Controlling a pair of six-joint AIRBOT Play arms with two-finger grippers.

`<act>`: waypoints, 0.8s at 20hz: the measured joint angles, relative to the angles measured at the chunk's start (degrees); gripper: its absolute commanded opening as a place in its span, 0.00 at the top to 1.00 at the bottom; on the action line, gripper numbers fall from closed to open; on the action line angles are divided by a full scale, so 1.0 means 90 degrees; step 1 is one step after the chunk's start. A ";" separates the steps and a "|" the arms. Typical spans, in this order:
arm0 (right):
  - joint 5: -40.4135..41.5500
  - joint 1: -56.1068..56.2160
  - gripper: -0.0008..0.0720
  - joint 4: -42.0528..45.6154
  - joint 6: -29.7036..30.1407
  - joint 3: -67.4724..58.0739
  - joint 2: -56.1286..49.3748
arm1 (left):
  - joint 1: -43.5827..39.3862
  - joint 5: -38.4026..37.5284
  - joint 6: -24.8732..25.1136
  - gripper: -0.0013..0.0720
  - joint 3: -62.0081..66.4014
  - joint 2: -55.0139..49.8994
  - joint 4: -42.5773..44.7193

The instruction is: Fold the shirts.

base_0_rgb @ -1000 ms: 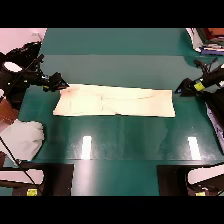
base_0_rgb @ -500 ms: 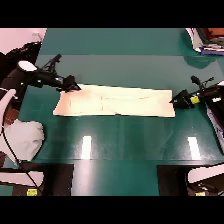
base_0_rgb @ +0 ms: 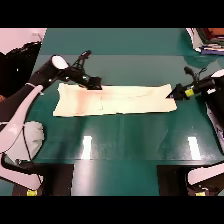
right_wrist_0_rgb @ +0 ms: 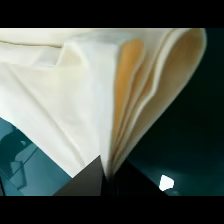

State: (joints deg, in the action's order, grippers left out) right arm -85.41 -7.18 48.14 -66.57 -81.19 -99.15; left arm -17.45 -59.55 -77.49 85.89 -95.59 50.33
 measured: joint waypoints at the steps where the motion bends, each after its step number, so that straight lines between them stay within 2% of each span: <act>1: -0.0080 0.0007 0.96 -0.0019 -0.0104 -0.0177 0.0163 | -0.0151 0.0017 -0.0092 0.95 0.0214 -0.0185 0.0034; 9: -0.0410 0.0658 0.96 -0.0738 -0.1049 -0.2030 0.1059 | -0.1241 0.0153 -0.0668 0.95 0.1620 -0.1744 -0.0104; 16: -0.0219 0.1749 0.96 -0.0879 -0.1256 -0.3038 0.1146 | -0.1617 0.0216 -0.0860 0.95 0.1921 -0.2266 -0.0206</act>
State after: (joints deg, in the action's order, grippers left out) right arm -87.37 8.56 40.23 -77.87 -108.53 -88.84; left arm -32.01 -57.60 -85.23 103.18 -115.98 48.47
